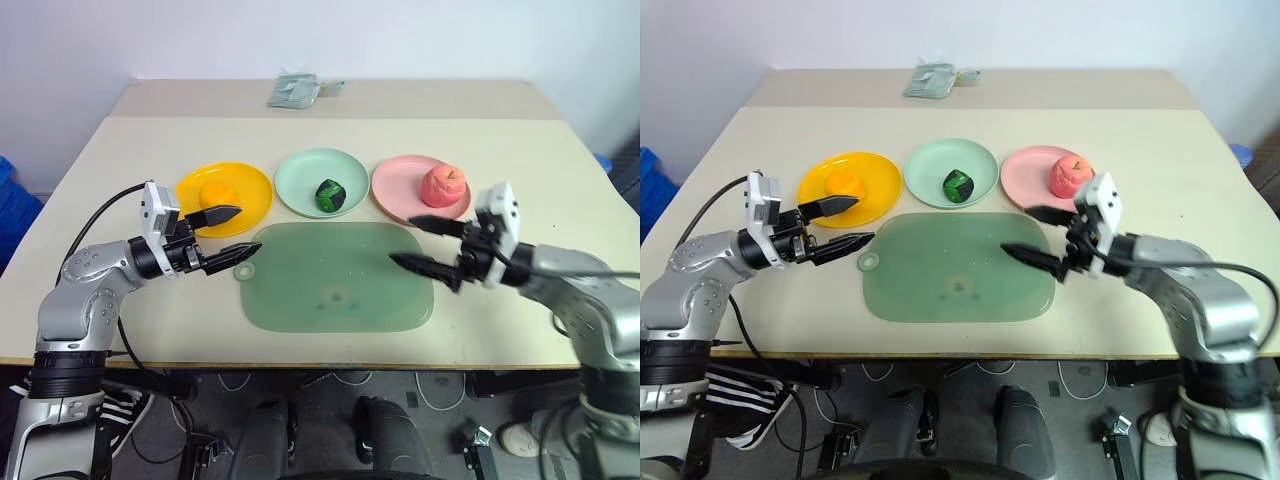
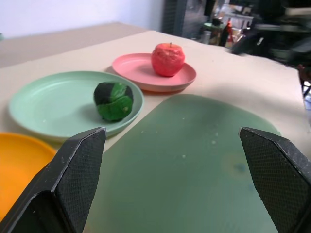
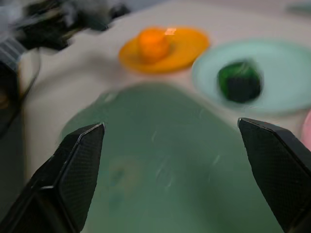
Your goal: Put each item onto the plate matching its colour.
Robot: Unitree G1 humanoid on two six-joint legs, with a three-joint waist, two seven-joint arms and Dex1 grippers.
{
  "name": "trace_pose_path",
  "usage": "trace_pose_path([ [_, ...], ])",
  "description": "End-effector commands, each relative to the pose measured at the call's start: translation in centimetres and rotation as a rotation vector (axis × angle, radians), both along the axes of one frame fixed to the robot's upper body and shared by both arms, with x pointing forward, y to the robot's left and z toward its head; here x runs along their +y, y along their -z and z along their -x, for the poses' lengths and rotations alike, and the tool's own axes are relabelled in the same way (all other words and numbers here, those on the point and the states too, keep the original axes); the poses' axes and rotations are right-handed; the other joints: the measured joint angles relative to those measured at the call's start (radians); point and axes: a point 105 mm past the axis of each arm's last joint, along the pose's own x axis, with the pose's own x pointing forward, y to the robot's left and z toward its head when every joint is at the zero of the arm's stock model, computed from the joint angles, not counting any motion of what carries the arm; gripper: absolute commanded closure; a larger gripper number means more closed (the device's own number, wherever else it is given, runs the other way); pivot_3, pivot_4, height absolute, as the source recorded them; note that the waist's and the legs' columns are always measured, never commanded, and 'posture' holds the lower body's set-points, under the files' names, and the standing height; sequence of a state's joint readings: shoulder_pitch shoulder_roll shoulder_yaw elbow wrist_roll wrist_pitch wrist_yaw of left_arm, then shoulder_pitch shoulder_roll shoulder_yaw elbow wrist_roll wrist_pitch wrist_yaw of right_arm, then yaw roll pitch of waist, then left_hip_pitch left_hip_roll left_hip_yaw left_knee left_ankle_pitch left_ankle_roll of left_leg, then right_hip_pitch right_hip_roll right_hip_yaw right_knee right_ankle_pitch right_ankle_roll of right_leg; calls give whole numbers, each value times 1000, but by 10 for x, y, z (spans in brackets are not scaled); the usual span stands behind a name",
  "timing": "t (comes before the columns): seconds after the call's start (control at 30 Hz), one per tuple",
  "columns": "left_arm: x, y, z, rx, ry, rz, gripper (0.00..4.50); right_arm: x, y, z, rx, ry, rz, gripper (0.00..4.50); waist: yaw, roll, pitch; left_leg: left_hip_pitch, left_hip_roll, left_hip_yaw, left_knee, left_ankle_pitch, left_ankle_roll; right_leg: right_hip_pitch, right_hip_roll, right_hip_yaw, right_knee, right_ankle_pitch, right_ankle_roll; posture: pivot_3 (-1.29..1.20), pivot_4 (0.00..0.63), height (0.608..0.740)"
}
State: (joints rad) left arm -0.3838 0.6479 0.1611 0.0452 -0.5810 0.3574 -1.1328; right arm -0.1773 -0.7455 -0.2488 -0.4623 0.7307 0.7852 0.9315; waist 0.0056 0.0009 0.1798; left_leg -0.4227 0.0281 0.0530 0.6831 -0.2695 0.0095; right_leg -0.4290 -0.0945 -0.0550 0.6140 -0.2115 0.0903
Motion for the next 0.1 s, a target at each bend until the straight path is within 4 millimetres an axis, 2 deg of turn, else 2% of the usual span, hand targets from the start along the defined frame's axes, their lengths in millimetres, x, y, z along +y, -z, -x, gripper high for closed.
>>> trace_pose_path([
  [0.03, -5, -6, -2, -47, 22, -9, 0, -2, -6, 24, -21, -22, 57, 38, 1, 0, 0, 0, 0, 0, 0, 0, 0, 0, 1, 0, 0, 0, 0, 0, 150, 740],
  [0.1, -7, -8, -3, -56, 31, 1, 0, -8, -7, 25, -28, 14, 82, 38, 1, 0, 0, 0, 2, 0, 0, 0, 0, 0, 1, 0, 0, -1, -3, 0, 150, 740],
])
